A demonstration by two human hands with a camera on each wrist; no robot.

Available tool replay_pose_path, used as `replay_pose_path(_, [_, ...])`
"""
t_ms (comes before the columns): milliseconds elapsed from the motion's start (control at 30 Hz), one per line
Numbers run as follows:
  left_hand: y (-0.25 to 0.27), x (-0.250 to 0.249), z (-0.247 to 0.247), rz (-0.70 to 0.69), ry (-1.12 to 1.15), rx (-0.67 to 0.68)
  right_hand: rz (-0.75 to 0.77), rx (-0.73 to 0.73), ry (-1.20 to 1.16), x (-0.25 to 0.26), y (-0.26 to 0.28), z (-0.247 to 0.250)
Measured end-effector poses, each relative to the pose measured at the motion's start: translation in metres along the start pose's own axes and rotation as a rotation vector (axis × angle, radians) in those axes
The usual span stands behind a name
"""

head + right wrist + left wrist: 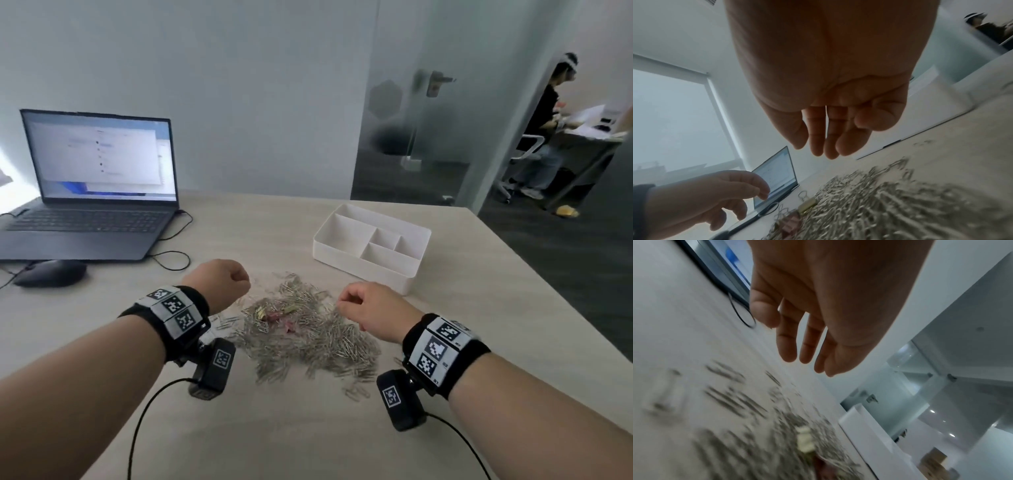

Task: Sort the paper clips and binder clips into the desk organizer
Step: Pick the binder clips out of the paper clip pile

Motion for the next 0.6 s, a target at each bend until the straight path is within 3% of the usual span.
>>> replay_pose_path(133, [0.003, 0.041, 0.004, 0.079, -0.038, 0.096, 0.045, 0.047, 0.075, 0.026, -0.016, -0.021])
replay_pose_path(233, [0.008, 0.045, 0.002, 0.030, -0.009, 0.112, 0.084, 0.092, 0.172, 0.046, -0.033, -0.033])
replay_pose_path(433, [0.017, 0.002, -0.009, -0.168, -0.016, 0.134, 0.131, 0.265, 0.432, 0.075, -0.054, -0.051])
replay_pose_path(600, [0.011, -0.030, -0.023, -0.272, -0.168, 0.230, 0.161, 0.326, 0.587, 0.081, -0.063, -0.064])
Point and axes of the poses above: each hand's wrist, its own y-axis away from the middle knuckle, its own z-axis out of the back of the hand, x = y × z, the point moved 3 cm from there along -y, towards the middle knuckle
